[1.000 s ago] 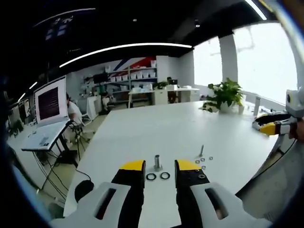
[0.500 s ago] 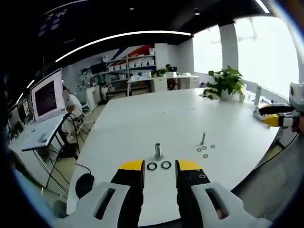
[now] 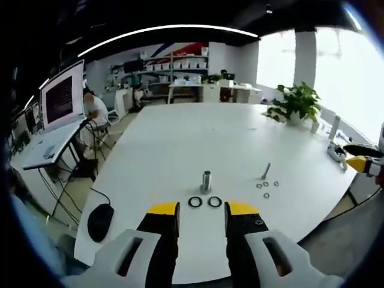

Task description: Place the washer onto the threaded stud by aligning its center hole with the stud, sliding it down to the base, and recovering from edge contact or off-axis alignment until the washer reaches the visible bottom stop.

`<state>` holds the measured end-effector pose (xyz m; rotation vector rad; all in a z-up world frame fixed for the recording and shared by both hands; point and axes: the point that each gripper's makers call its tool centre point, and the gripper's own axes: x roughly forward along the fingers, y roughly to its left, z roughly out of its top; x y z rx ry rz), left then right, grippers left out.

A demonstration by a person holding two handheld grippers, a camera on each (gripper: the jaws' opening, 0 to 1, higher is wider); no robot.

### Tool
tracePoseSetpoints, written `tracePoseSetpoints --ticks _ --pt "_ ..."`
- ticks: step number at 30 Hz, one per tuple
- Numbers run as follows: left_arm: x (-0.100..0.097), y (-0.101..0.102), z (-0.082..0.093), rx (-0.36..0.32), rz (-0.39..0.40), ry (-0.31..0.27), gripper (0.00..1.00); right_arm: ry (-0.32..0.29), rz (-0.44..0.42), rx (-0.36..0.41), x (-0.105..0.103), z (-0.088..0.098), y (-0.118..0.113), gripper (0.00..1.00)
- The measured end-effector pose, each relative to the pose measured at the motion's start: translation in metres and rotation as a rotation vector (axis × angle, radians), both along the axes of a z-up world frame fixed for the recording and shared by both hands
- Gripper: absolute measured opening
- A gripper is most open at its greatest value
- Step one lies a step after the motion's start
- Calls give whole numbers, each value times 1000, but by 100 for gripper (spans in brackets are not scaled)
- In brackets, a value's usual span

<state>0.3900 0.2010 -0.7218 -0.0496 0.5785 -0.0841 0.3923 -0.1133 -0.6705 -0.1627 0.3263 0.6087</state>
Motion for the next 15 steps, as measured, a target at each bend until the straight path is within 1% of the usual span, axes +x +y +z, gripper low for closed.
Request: tracePoseSetpoints --ticks 2,6,8,11,15 --pt "0 0 -5 14 -11 19 28 3 0 -3 0 -1 0 45" --pt "2 -5 -13 -1 -31 60 28 5 2 -3 0 -1 0 45" --pt "5 -6 -15 -13 -35 63 28 4 2 -5 0 -1 0 45" --pt "10 -6 -22 9 -52 94 28 2 1 -10 0 -1 0 45" --pt "16 -12 -21 12 -63 113 28 2 -2 -13 0 -1 -1 45"
